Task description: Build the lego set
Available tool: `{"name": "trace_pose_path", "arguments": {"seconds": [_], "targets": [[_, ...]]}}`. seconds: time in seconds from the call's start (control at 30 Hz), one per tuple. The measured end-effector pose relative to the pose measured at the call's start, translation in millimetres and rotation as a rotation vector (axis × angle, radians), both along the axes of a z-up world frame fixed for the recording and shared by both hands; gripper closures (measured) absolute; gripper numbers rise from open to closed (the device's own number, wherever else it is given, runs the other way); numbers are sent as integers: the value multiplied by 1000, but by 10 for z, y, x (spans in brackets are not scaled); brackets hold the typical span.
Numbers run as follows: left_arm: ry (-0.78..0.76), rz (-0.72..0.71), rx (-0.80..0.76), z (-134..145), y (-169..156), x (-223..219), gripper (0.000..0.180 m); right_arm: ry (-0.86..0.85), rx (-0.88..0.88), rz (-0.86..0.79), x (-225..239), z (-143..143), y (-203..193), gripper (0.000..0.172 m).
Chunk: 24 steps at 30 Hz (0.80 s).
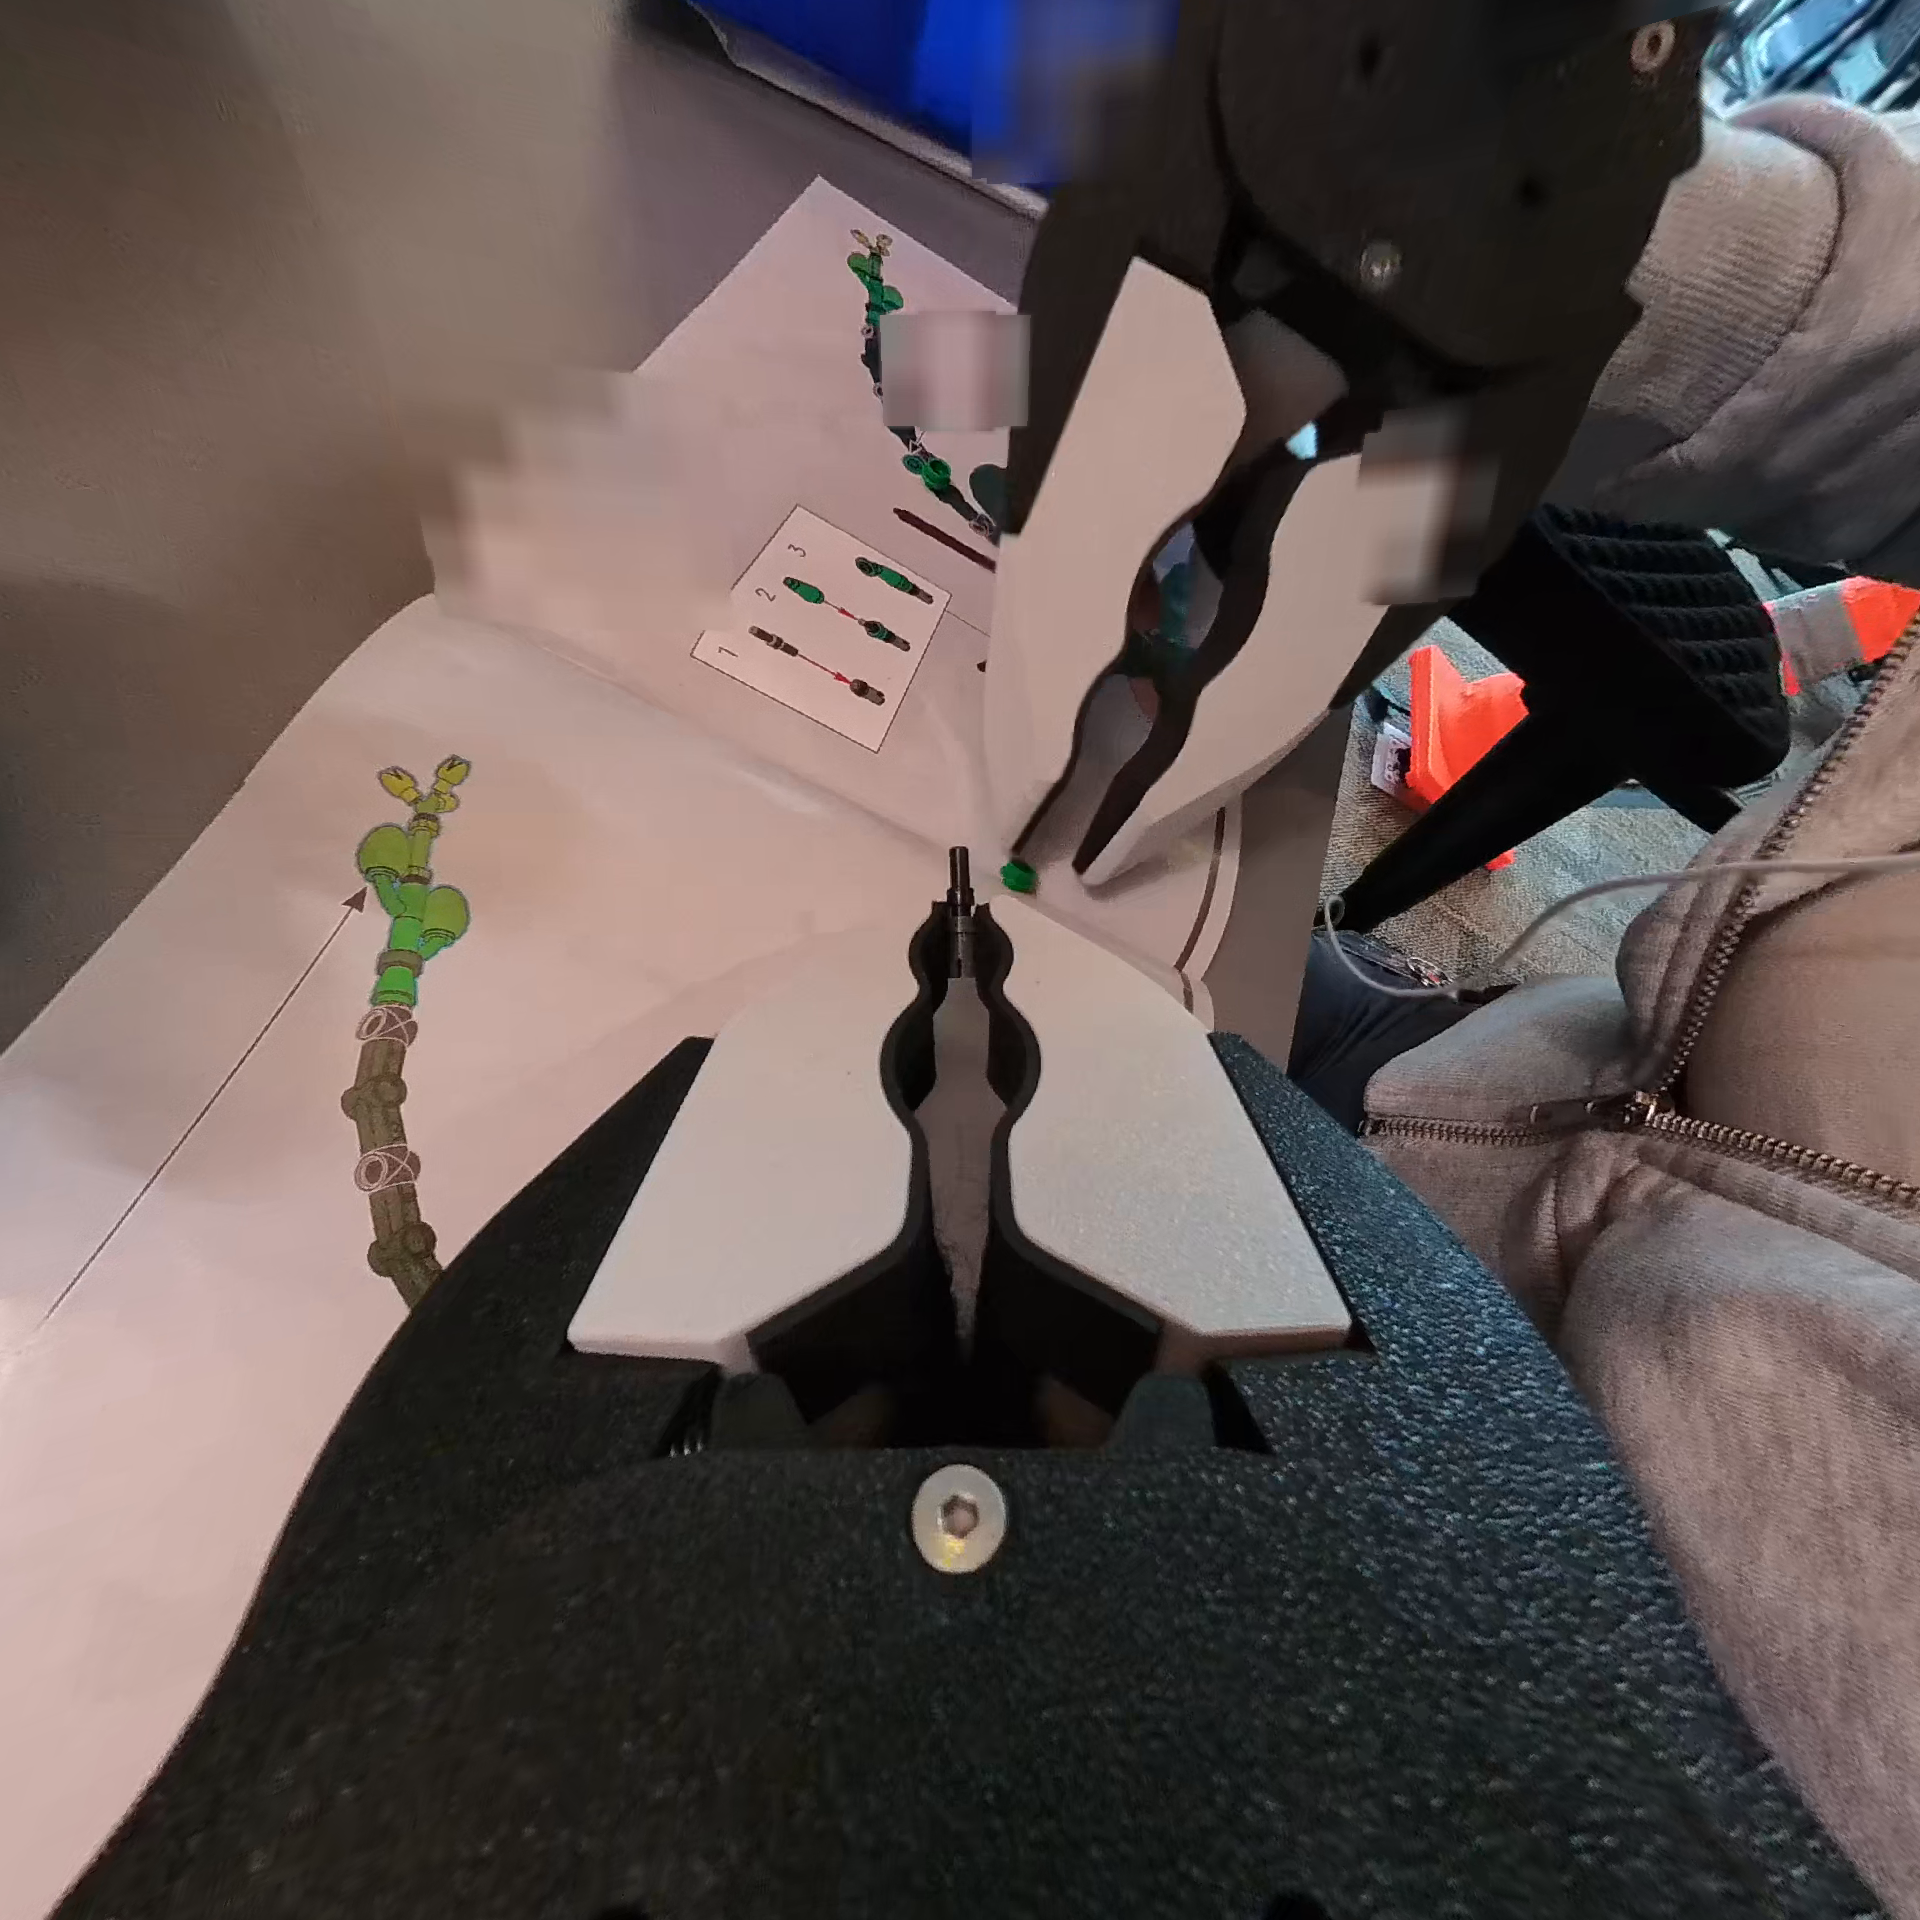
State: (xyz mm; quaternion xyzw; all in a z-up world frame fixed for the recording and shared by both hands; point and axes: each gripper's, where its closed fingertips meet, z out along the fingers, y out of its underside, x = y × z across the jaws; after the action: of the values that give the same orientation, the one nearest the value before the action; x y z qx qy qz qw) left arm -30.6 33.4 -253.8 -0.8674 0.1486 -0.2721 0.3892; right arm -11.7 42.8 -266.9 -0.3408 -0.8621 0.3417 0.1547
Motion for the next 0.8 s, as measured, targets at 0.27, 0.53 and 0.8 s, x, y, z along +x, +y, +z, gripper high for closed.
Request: {"name": "trace_pose_path", "arguments": {"seconds": [0.27,0.53,0.8], "targets": [[-9,-4,-3,-7,-3,9,177,5,16,-47,-29,-59,18,166],[-12,-5,-5,-7,-11,6,177,-120,-471,-218,-22,93,41,169],[-12,-16,-4,-7,-11,27,177,-166,-299,-251,-90,-43,200,169]]}}
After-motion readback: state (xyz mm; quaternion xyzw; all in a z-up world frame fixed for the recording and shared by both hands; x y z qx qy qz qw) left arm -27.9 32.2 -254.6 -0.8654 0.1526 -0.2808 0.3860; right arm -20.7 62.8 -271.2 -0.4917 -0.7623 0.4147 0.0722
